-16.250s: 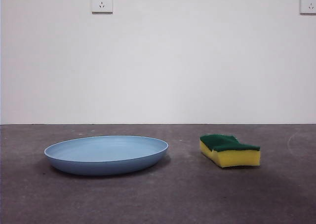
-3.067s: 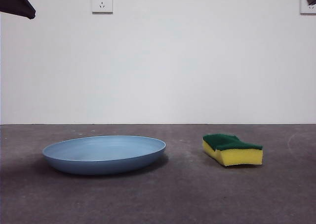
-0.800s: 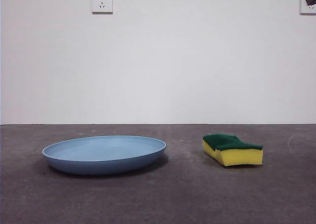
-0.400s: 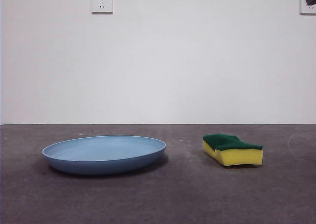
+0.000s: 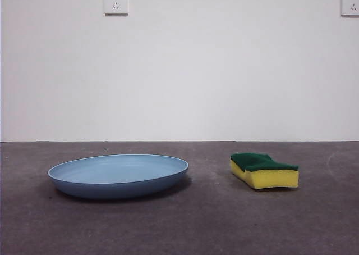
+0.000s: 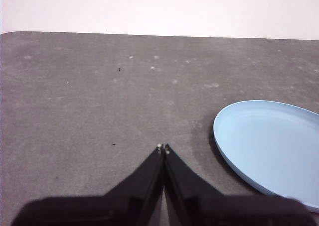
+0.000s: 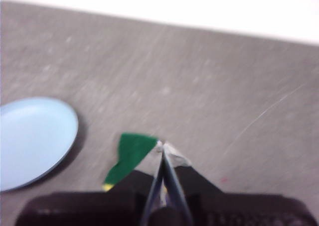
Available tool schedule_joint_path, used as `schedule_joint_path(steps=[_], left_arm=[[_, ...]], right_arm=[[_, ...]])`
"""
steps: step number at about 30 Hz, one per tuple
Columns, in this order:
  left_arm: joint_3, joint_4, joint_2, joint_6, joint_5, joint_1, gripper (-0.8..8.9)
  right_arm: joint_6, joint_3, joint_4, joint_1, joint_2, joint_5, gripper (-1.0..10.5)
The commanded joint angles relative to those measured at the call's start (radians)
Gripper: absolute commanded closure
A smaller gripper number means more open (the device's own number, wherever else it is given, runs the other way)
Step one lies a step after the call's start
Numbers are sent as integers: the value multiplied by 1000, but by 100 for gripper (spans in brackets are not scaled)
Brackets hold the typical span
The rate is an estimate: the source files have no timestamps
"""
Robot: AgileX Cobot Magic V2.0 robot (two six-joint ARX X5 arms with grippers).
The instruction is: Pick up the plate,pick up the cloth,clean the plate with the cloth
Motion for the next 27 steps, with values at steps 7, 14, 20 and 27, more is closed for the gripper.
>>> schedule_joint_path(steps=[7, 14, 20, 27], left_arm=[[-14, 1, -3, 0, -4, 3, 817], [-14, 1, -3, 0, -3, 3, 817], [-14, 1, -3, 0, -3, 3, 817], [-14, 1, -3, 0, -3, 3, 817]], right_arm=[[-110, -63, 147, -314, -113, -209, 946], [-125, -237, 294, -474, -244, -366, 946], [-116, -412, 308, -489, -351, -367, 946], [-37, -605, 394, -489, -454, -366, 946]])
